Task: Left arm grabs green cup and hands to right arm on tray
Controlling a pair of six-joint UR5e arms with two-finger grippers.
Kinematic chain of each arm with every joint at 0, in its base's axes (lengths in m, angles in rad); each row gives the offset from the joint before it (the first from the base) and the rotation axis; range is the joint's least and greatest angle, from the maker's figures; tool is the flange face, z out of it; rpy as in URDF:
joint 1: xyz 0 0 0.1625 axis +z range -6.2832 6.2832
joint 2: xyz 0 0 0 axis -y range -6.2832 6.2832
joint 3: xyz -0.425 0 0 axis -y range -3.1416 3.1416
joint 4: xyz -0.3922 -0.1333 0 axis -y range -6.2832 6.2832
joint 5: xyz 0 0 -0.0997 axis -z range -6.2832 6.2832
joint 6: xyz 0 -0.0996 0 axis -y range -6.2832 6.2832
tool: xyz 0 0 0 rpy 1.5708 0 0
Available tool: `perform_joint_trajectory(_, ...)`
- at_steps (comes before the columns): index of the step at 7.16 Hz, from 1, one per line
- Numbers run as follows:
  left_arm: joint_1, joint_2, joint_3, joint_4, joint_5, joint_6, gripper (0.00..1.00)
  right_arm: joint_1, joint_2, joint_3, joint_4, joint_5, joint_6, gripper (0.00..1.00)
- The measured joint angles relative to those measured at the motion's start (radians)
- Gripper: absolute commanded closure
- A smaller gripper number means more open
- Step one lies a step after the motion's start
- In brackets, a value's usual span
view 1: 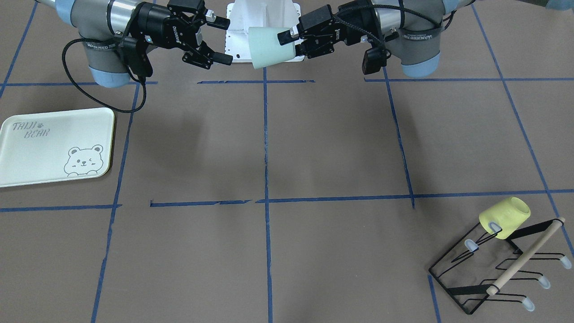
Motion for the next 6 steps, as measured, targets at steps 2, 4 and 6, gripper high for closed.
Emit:
perform_joint_trajectory(2, 0.006, -0.001, 0.015, -0.005, 0.005, 0.0, 0.66, -0.001, 0.002, 0.01, -0.001, -0.001, 0.007, 0.0)
perform_joint_trajectory(4, 0.009, -0.002, 0.023, -0.005, 0.006, 0.0, 0.66, -0.004, 0.003, 0.016, -0.002, -0.001, 0.017, 0.0)
perform_joint_trajectory(6, 0.01, -0.004, 0.032, -0.005, 0.006, 0.0, 0.66, -0.013, 0.01, 0.016, -0.006, -0.001, 0.019, 0.0)
